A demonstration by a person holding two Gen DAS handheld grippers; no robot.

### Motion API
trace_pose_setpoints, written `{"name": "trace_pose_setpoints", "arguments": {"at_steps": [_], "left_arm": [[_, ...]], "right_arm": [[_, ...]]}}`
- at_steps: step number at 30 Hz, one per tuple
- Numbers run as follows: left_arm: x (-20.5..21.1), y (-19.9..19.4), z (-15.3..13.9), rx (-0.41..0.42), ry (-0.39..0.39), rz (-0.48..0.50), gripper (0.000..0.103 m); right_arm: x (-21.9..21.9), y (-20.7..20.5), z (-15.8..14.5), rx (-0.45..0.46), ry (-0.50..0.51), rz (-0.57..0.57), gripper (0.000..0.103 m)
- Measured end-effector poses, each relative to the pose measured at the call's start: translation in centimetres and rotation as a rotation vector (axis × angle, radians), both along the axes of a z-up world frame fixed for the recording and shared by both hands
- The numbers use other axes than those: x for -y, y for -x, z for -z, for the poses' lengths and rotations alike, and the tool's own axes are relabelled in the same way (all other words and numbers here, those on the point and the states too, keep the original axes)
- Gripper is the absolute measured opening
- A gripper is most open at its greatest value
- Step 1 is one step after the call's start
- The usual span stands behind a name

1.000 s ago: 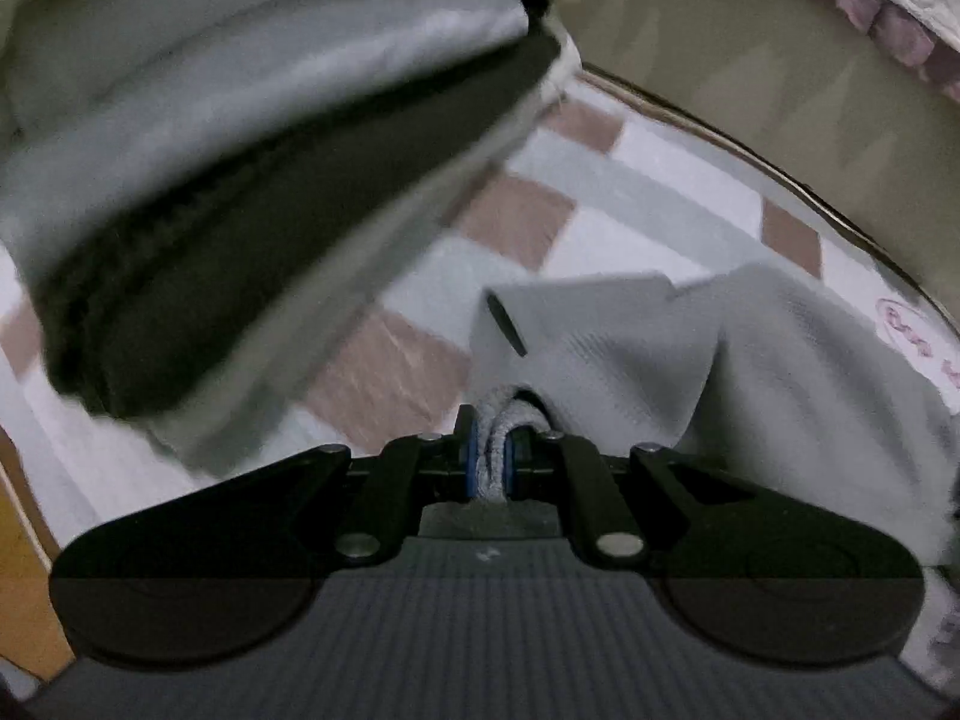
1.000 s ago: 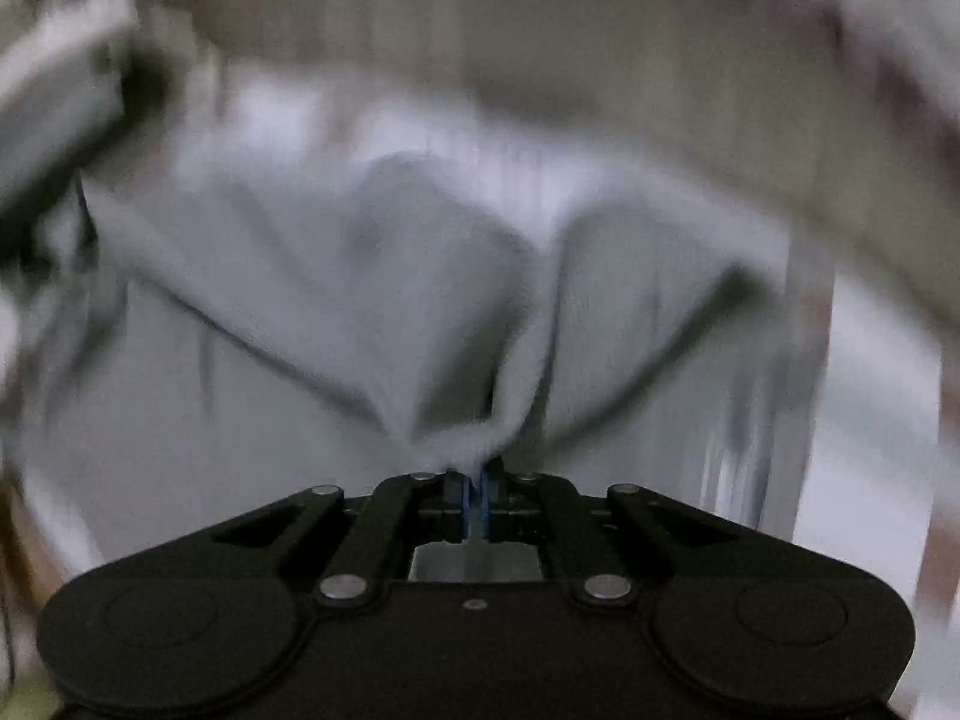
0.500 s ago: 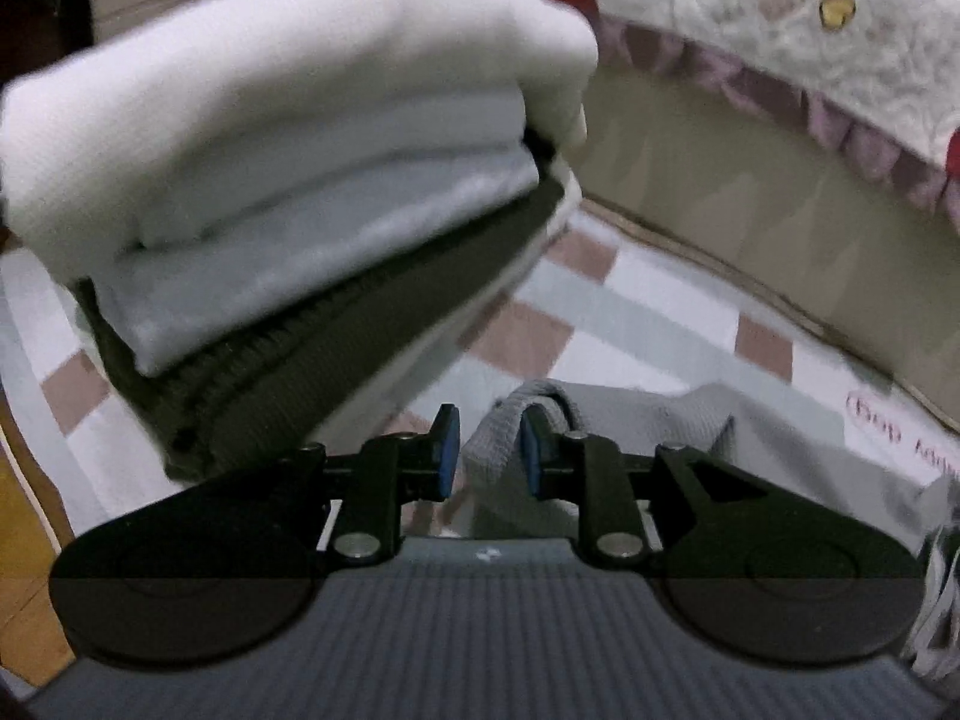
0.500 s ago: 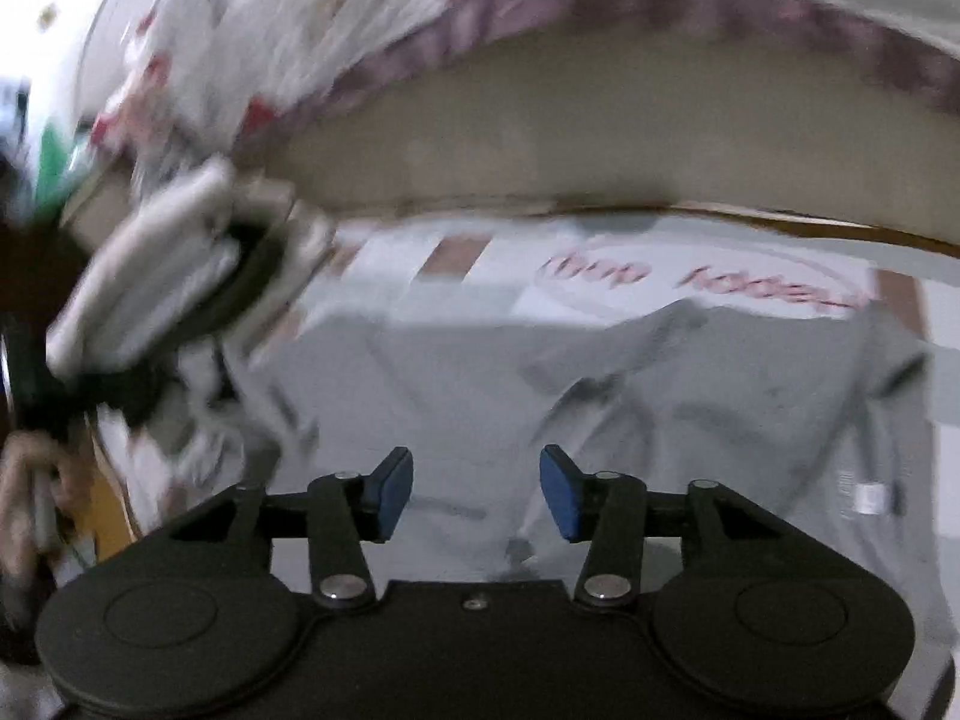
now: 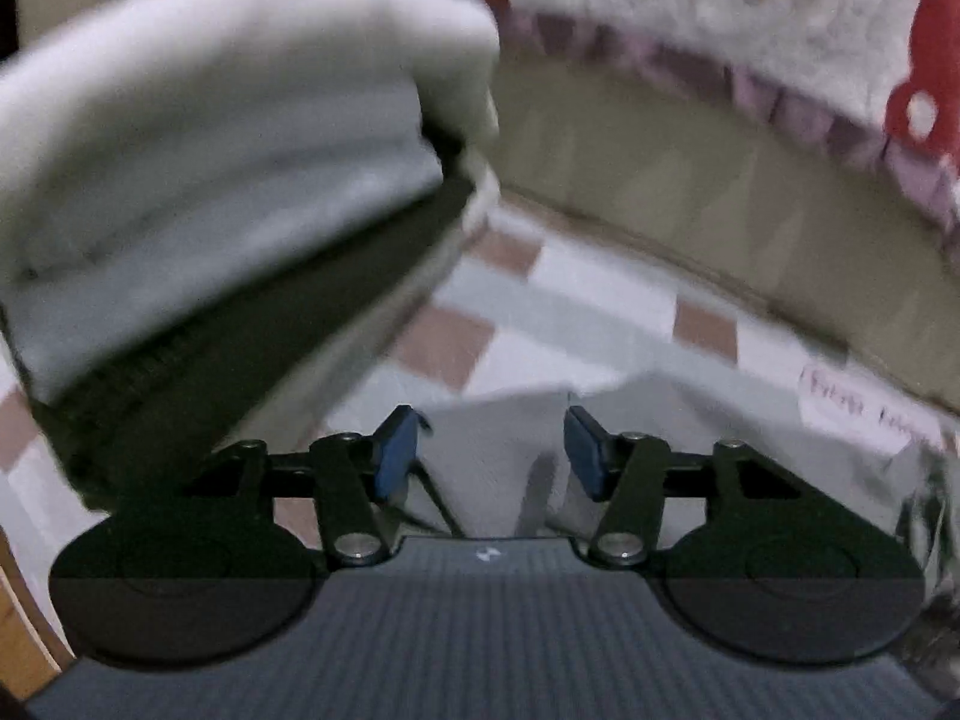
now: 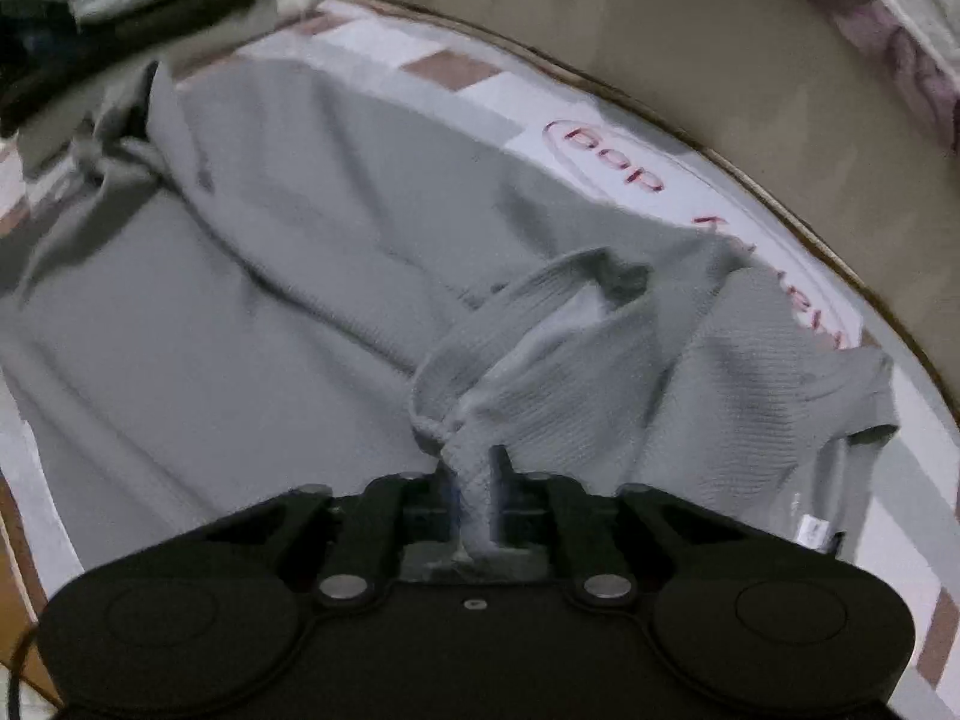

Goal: Fold clothes

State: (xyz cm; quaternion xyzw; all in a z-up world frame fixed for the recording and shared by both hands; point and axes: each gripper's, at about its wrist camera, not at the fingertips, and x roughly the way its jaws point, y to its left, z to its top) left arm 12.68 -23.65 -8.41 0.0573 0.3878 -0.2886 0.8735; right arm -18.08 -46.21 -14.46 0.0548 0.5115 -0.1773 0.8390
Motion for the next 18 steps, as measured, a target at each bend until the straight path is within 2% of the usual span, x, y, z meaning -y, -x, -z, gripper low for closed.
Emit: {"name": "trace_pose_setpoints", "arguments": {"at_steps": [4,5,6,8,9,13,15,17,18], "left_arm": [[0.8,0.0,1.4,-0.009,-0.103,0.003,0.053],[1.0,0.0,1.7,-0.012,-0.128,0.004,0.047],[1.1,0.0,2.1,-0.013,-0.153,0.005,0.028],[0.9,0.5,2.1,0.001,-0.181,0.017,0.005],[0.8,0.6,2.1,0.008,-0.183,0.018,0.001],[0.4,0.3,1.8,-0.026,-0.134,0.023,0.000],[0.2,0.1,1.7,-0.051,-0.101,0.027,0.000],[-0.1,-0.1,1.6,-0.077,-0.068,0.030,0.003],[-0.2,-0.2,1.6,-0.090,-0.052,0.032,0.004]], "right_arm": [[1.5,2.5,-4.0,0.050,0.215,0.117,0.007],[2.4,3.3,-3.8,0.030,0.198,0.156,0.007],[3.2,4.1,-3.6,0.010,0.180,0.195,0.007],[4.9,5.7,-3.3,-0.030,0.144,0.272,0.007],[5.8,6.4,-3.1,-0.050,0.126,0.311,0.007],[9.1,9.5,-2.4,-0.129,0.050,0.461,0.008],[9.6,9.8,-1.3,-0.152,-0.054,0.472,0.010],[9.4,10.1,-1.6,-0.145,-0.051,0.492,0.028],[9.3,10.2,-1.7,-0.139,-0.047,0.501,0.034]]}}
